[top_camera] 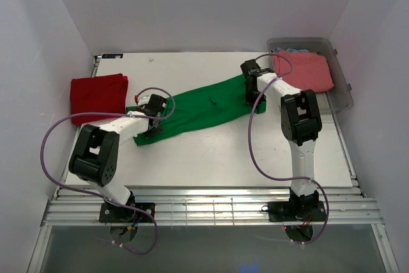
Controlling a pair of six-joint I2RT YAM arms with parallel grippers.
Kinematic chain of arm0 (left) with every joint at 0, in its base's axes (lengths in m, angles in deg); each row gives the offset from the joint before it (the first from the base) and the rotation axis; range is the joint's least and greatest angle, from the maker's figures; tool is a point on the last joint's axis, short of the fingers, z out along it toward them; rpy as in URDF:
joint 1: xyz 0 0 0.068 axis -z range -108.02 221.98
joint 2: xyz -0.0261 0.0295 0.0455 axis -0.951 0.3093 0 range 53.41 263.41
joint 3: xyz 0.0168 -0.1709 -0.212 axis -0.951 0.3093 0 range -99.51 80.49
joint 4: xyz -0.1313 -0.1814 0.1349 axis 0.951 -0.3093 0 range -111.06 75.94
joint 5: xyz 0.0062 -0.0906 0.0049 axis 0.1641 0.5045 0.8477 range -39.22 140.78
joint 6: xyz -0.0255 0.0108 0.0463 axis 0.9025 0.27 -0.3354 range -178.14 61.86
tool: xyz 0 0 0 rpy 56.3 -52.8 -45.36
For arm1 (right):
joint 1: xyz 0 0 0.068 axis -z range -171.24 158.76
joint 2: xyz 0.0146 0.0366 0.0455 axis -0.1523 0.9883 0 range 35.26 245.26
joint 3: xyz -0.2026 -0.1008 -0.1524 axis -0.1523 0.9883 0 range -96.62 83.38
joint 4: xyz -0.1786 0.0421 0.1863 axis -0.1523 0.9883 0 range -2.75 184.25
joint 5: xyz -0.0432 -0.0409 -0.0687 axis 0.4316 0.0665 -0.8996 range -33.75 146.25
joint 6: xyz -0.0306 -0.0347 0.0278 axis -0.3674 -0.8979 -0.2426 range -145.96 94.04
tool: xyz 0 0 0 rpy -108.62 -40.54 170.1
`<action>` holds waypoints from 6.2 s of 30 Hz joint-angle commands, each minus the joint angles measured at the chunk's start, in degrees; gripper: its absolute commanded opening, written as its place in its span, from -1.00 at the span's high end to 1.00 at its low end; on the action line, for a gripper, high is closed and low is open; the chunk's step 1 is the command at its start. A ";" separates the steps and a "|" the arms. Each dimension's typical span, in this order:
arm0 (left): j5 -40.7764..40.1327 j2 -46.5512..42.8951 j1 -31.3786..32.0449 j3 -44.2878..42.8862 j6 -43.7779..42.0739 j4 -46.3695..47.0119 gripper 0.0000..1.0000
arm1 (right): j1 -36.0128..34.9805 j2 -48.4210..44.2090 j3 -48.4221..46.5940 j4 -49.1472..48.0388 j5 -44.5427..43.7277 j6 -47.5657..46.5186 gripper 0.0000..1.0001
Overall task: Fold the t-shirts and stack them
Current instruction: Fold the tshirt
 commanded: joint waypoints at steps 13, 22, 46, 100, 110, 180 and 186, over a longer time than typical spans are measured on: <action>8.91 -11.35 22.89 4.25 20.30 -19.51 1.00 | 2.32 17.80 -25.52 5.02 3.14 2.24 0.85; 3.11 -14.68 32.31 2.60 23.91 -21.45 1.00 | 2.67 19.56 -29.85 0.38 13.67 6.19 0.85; -20.55 -22.23 18.53 5.91 14.27 -14.18 1.00 | 3.55 10.33 -17.19 -5.08 15.45 4.97 0.85; 20.15 15.02 36.70 4.61 21.71 -10.98 1.00 | 3.55 16.48 -26.07 0.64 13.95 4.88 0.85; 23.93 14.75 48.75 4.08 26.11 -12.31 1.00 | 3.20 19.55 -25.53 -1.82 15.27 5.58 0.85; 23.49 -29.11 45.59 19.28 17.40 12.73 -0.58 | -13.84 -76.85 63.22 -2.53 20.26 16.91 -0.45; 25.52 -25.06 45.59 24.29 18.99 18.89 -0.56 | -17.80 -78.70 70.61 -6.13 20.98 22.10 -0.39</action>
